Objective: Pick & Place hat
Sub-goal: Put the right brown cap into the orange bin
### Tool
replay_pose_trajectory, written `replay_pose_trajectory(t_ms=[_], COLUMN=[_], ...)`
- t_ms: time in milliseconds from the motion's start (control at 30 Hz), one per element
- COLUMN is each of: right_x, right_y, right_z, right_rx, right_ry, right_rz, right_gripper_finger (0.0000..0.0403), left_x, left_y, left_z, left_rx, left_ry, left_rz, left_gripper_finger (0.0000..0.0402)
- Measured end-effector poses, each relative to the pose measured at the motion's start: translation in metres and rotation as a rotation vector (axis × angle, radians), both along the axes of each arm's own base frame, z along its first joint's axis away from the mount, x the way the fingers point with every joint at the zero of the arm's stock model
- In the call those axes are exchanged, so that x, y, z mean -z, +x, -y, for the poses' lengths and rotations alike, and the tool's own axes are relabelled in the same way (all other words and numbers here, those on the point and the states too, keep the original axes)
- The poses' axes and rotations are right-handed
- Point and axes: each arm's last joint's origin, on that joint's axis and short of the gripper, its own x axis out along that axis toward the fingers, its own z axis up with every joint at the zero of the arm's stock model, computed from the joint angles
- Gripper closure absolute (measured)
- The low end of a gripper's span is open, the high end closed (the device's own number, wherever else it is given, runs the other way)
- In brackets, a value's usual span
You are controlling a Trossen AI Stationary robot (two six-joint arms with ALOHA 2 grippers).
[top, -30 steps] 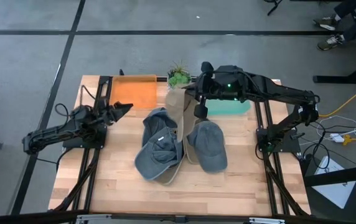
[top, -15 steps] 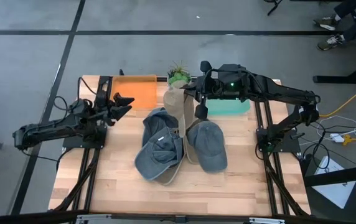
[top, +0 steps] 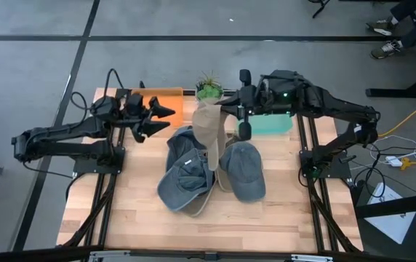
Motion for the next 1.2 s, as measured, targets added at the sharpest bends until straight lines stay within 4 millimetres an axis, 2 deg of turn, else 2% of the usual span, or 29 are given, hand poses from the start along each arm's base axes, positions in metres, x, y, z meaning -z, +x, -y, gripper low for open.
replay_pose_trajectory(t_ms=[167,400,567,833,1033,1200], right_x=[-0.011,-0.019,-0.020,-0.023,-0.023,-0.020], right_y=[-0.008,-0.008,-0.008,-0.007,-0.007,-0.004], right_z=[-0.003,-0.005,-0.004,-0.001,0.000,0.000], right_rx=[-0.075,-0.156,-0.148,-0.016,0.012,0.013], right_ry=[0.010,0.007,0.006,0.040,0.066,0.066], right_rz=[0.076,0.160,0.167,0.199,0.201,0.190], right_gripper_finger=[0.0386,0.0384,0.0384,0.0383,0.0384,0.0383], left_x=[-0.012,-0.012,-0.014,-0.023,-0.021,-0.024], left_y=[0.011,0.031,0.039,0.051,0.068,0.080], left_z=[-0.004,-0.010,-0.016,-0.023,-0.019,-0.016], left_rx=[-0.027,-0.068,-0.069,-0.166,-0.206,-0.316], left_ry=[0.088,0.329,0.509,0.740,0.819,0.901], left_rz=[0.018,0.011,0.058,0.073,0.049,0.036], left_gripper_finger=[0.0119,0.0119,0.0119,0.0119,0.0119,0.0119])
